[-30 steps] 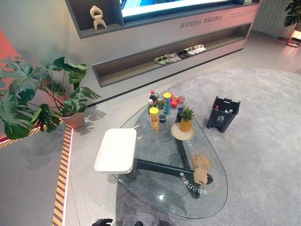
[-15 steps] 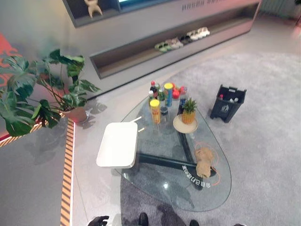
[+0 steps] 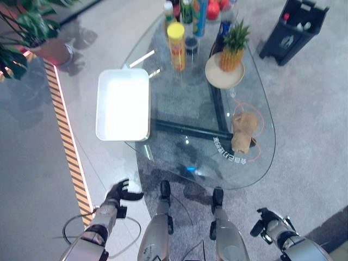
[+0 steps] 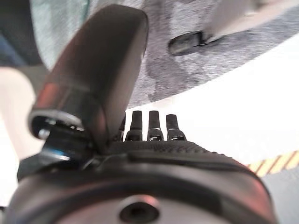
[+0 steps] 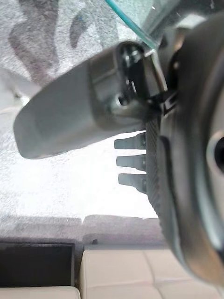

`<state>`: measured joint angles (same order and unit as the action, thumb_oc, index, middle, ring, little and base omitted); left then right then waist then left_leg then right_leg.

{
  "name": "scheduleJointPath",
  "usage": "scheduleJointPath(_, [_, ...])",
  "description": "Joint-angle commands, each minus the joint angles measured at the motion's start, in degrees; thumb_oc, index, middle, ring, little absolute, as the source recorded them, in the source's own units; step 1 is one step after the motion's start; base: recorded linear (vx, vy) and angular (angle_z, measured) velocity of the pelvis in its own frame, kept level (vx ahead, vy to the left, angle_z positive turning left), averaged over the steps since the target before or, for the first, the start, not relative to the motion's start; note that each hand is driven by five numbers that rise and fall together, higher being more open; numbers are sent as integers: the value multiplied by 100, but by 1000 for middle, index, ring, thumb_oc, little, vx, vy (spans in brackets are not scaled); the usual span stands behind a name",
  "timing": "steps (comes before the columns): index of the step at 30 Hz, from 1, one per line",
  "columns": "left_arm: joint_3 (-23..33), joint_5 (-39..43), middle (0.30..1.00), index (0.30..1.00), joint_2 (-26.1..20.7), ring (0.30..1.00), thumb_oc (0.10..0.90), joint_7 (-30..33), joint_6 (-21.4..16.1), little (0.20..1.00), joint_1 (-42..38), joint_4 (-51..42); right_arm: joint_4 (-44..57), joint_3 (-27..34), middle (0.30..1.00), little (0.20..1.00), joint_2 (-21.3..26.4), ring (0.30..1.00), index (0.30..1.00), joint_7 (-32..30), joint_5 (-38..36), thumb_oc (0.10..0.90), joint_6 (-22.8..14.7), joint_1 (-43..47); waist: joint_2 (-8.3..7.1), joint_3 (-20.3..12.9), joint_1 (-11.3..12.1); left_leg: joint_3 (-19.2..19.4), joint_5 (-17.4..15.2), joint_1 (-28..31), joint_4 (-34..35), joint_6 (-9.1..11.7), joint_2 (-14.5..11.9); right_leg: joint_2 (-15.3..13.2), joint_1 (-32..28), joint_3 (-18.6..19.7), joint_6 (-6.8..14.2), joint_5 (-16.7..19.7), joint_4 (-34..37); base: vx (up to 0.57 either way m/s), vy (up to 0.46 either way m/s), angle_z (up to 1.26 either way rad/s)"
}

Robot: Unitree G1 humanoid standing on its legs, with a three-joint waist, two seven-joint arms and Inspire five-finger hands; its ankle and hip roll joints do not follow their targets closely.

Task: Wipe the table with a cloth and put it in the basket.

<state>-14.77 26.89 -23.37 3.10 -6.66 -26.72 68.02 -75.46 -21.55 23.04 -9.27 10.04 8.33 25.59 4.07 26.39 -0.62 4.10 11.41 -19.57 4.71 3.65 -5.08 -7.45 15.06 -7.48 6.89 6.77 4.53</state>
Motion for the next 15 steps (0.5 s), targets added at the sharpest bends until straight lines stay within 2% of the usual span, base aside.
scheduleJointPath(1, [201,542,900,900,-345,900,800,191,-287,900,-74,203,-95,-141,900,900,402,900,900,-241,-449,800,157,31,-200,68,3,-162,-643,-435,-587,64,126,-196,1010,203,-67,-329,-1013,-132,-32,0])
scheduleJointPath(6, [365,661,900,900,-433,900,800,266,-229,900,-115,13,0,77,900,900,500,900,900,-360,-854,800,101,207,-236,319,35,-236,-917,-1294,-1746,36,203,-297,1756,178,-63,-535,-1890,-93,-48,8])
scheduleJointPath(10, [402,461,900,900,-546,900,800,322,-108,900,-189,-23,4,144,900,900,636,900,900,-328,-924,800,85,400,-255,340,51,-295,-1164,-1996,-2688,-6,176,-252,2397,267,-160,-772,-2684,-48,-25,20])
scheduleJointPath(15, [379,391,900,900,-624,900,800,325,9,900,-203,-130,53,201,900,900,704,900,900,-386,-1011,800,-5,552,-257,340,107,-394,-1329,-2404,-3171,-63,97,-154,2825,356,-237,-989,-3240,-2,-50,0])
